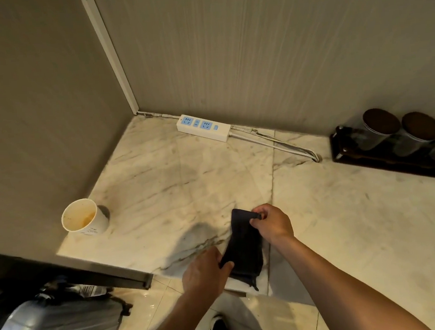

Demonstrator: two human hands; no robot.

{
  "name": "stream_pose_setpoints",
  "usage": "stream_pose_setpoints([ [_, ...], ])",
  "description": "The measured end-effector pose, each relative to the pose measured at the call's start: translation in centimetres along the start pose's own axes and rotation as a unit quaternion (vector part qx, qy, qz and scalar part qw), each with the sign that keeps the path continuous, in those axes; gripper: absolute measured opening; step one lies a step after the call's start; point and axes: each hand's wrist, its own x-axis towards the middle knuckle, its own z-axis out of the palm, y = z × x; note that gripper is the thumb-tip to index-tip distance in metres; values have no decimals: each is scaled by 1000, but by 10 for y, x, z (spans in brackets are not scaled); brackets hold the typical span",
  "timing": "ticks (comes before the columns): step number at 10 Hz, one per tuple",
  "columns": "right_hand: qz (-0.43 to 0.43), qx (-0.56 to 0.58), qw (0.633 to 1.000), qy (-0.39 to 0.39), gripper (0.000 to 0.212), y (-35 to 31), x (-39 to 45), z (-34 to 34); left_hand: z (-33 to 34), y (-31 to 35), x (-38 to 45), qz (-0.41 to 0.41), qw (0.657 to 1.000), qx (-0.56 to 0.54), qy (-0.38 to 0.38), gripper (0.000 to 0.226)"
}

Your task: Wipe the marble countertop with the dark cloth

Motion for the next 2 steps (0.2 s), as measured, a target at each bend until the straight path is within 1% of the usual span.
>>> stream_pose_setpoints([
  [1, -13, -2, 1000, 18, 27, 1, -4, -7, -5, 6, 1, 18, 999, 22, 21, 25],
  [2, -15, 24, 999, 41, 30, 6, -6, -15, -9, 12, 1, 16, 998, 28, 56, 33],
])
